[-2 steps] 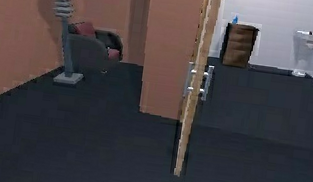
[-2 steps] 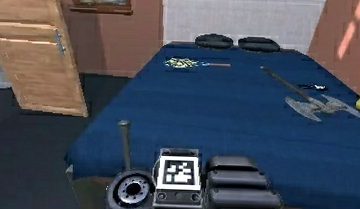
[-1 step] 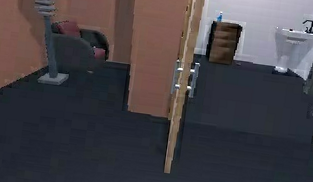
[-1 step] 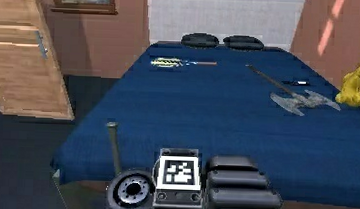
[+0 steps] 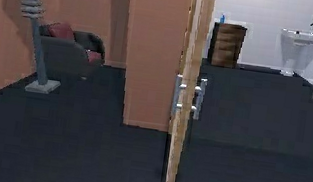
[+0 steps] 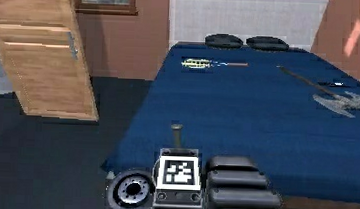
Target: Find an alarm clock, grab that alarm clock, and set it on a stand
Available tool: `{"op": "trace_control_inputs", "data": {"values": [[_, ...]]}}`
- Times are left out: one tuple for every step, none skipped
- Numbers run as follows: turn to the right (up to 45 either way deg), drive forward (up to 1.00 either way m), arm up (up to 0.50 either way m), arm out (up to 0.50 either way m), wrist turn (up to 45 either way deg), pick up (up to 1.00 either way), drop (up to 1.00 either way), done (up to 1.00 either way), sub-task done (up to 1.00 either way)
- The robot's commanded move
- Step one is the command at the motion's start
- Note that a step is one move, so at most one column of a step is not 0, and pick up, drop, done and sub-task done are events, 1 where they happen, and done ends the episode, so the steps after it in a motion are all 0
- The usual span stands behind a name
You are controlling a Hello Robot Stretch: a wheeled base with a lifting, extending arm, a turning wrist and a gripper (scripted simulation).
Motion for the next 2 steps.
{"op": "trace_control_inputs", "data": {"values": [[27.0,0.00,0.00,0.00,0.0,0.00,0.00,0.00,0.00],[0.0,0.90,0.00,0.00,0.0,0.00,0.00,0.00,0.00]]}}
